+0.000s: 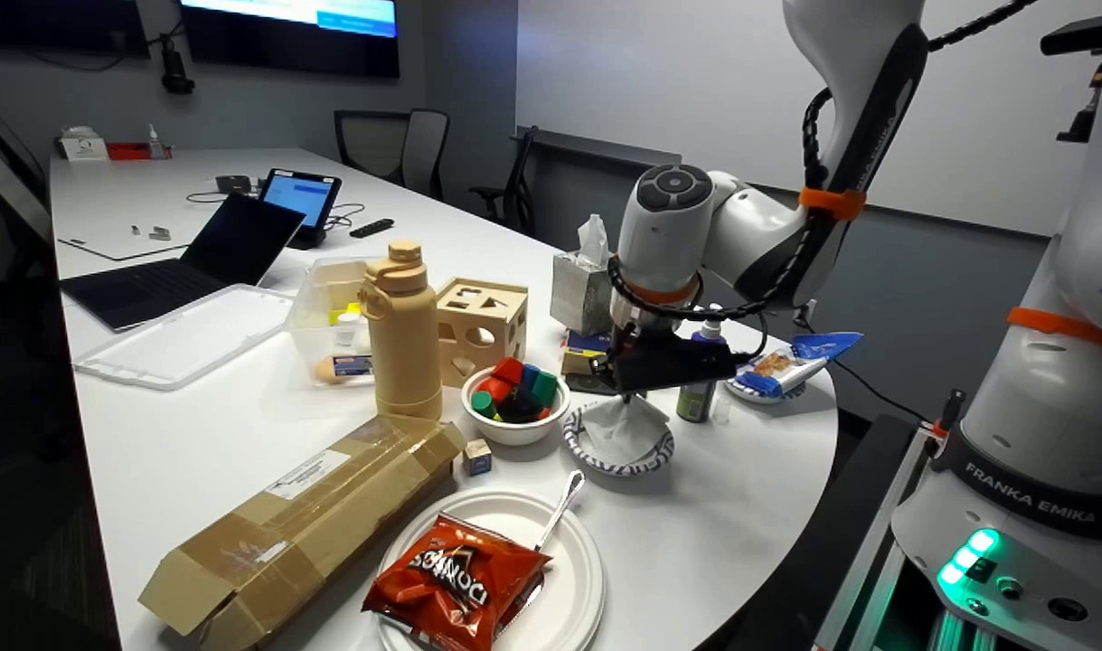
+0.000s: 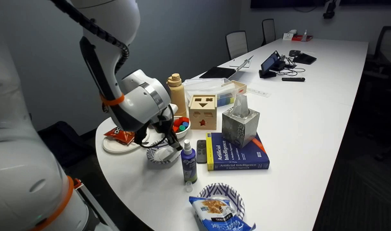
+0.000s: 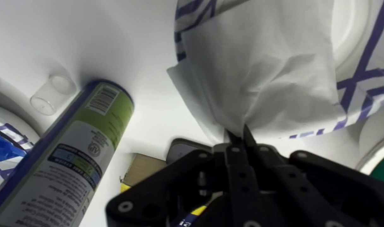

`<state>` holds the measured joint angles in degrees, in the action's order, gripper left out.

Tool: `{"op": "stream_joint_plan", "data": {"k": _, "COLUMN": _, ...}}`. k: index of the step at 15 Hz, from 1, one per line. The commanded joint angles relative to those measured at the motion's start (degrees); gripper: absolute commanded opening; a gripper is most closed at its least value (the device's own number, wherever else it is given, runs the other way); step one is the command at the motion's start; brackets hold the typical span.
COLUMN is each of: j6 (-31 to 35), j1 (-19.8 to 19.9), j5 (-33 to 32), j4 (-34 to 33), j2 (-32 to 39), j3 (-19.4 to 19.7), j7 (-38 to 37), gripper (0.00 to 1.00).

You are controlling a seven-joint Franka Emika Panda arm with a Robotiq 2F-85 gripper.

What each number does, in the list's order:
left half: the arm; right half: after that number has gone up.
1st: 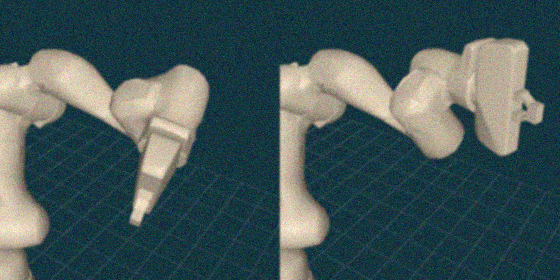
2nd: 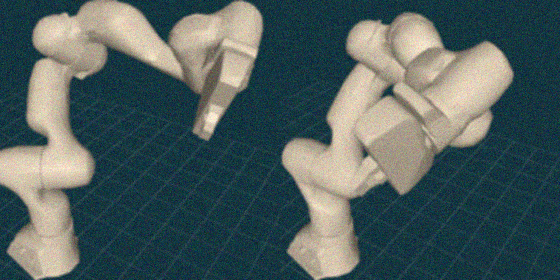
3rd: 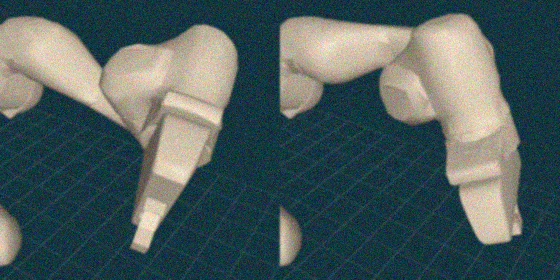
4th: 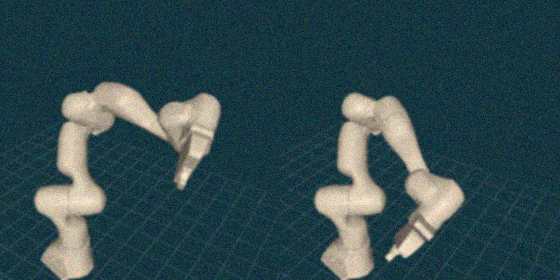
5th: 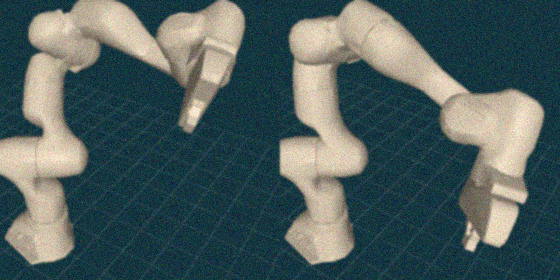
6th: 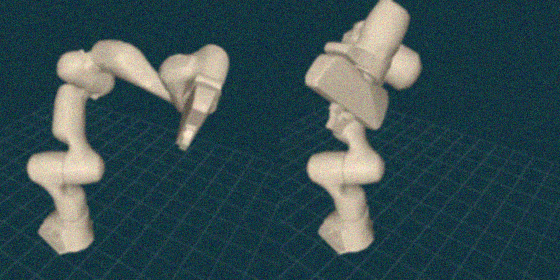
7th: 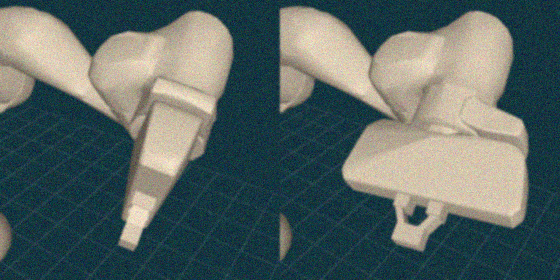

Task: Use the paper towel to clean the bowl

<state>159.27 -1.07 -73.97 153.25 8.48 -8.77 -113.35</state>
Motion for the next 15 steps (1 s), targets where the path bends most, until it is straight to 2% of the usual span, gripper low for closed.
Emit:
{"op": "stream_joint_plan", "data": {"k": 1, "j6": 2.26, "j1": 0.34, "j5": -1.36, "j4": -0.55, "j2": 2.7, "j3": 0.24, "j7": 1.09, "gripper": 0.01}}
{"op": "stream_joint_plan", "data": {"k": 9, "j6": 15.47, "j1": 1.82, "j5": -0.17, "j4": -0.39, "j2": 4.62, "j3": 0.29, "j7": 4.45, "gripper": 0.01}}
{"op": "stream_joint_plan", "data": {"k": 11, "j6": 16.61, "j1": 1.9, "j5": -0.16, "j4": -0.25, "j2": 3.9, "j3": 0.41, "j7": 3.97, "gripper": 0.01}}
{"op": "stream_joint_plan", "data": {"k": 15, "j6": 14.28, "j1": 1.04, "j5": -0.69, "j4": -0.28, "j2": 2.25, "j3": 0.94, "j7": 1.85, "gripper": 0.01}}
